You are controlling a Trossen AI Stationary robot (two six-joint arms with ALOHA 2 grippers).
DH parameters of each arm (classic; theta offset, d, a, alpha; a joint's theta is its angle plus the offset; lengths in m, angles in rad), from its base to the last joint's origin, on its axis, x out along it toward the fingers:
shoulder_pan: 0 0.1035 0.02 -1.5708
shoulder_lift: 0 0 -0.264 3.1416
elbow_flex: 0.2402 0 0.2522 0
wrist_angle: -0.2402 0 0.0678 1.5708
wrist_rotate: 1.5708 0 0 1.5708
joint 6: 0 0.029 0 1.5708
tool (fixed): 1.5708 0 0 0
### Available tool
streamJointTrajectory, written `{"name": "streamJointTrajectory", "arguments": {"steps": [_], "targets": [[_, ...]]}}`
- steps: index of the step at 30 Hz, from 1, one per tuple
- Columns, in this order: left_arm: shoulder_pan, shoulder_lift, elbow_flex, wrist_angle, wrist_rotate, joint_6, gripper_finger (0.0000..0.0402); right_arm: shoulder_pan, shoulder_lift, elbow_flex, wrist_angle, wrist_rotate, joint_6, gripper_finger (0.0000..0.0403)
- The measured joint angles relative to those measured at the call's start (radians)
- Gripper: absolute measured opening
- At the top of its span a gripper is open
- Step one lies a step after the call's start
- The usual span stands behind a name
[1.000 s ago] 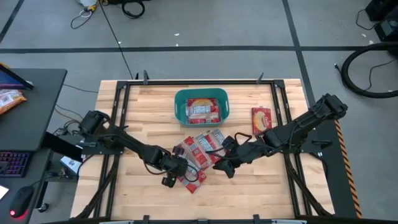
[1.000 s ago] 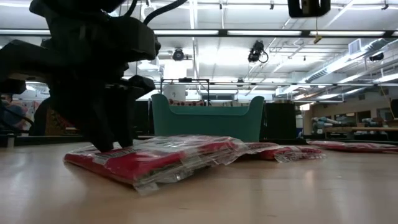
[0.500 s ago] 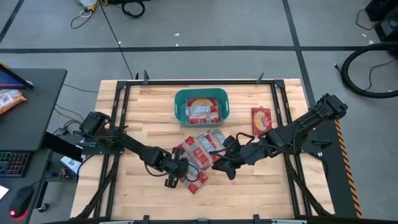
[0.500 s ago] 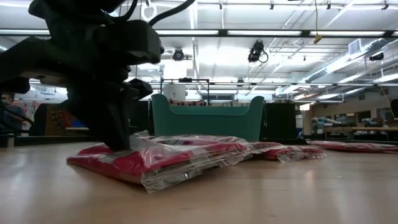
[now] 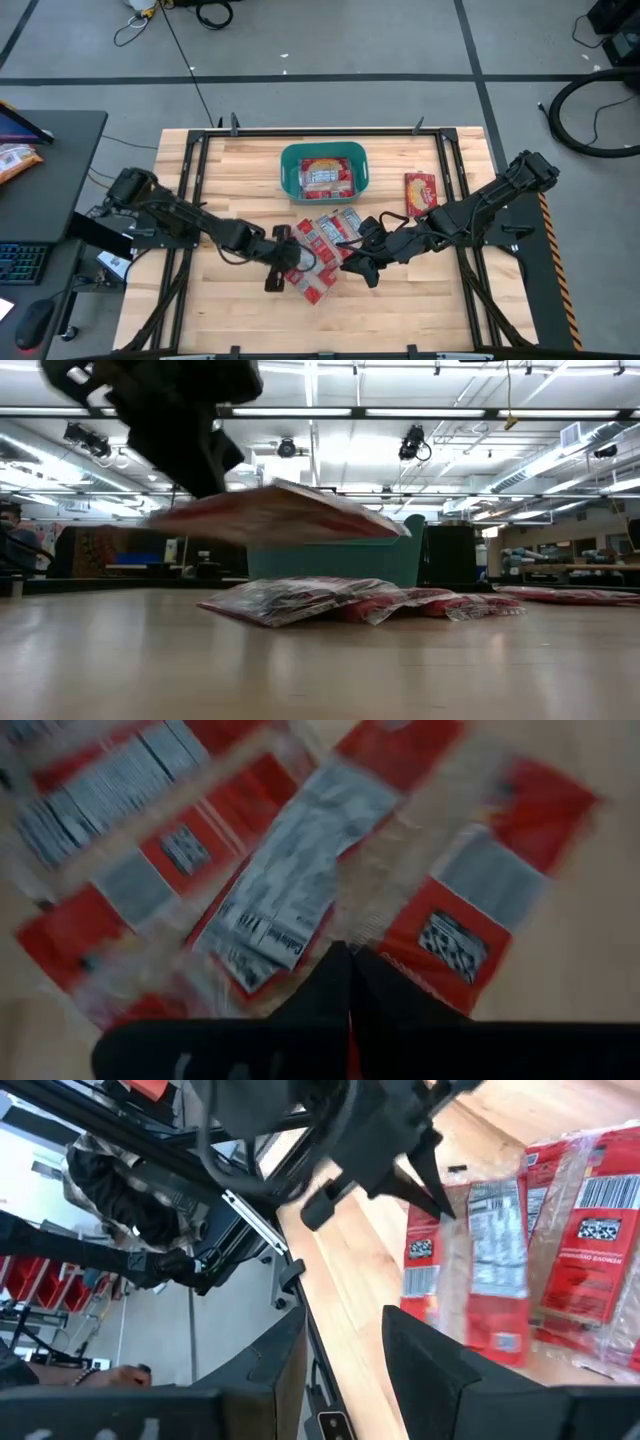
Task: Sort popcorn bags into baskets
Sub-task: Put the red popcorn bag into the blue bin
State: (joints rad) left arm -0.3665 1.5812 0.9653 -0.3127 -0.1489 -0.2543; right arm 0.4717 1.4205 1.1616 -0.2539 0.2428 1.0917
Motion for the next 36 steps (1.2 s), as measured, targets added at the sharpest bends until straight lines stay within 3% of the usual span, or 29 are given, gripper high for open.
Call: {"name": "streamJointTrajectory", "arguments": {"steps": [6,12,20,26,36], "targets": [[0.073,-0.053,0.001,0.028,-0.039,0.004,0.0001,-0.004,-0.014,0.0,-0.013,-0.001,-0.018,0.0137],[0.158,-0.081,0.003,0.172,-0.119,0.033,0.0001,-0.005,-0.065,0.0,-0.042,0.003,-0.022,0.0137],[0.32,-0.076,0.004,0.26,-0.191,0.093,0.0001,-0.005,-0.175,0.0,-0.055,0.102,-0.078,0.0137],[0.464,-0.076,0.004,0.261,-0.196,0.106,0.0001,-0.007,-0.238,0.0,-0.068,0.157,-0.144,0.0137],[0.609,-0.018,0.004,0.273,-0.185,0.105,0.0009,-0.06,-0.307,0.0,-0.206,0.137,-0.194,0.0137]]}}
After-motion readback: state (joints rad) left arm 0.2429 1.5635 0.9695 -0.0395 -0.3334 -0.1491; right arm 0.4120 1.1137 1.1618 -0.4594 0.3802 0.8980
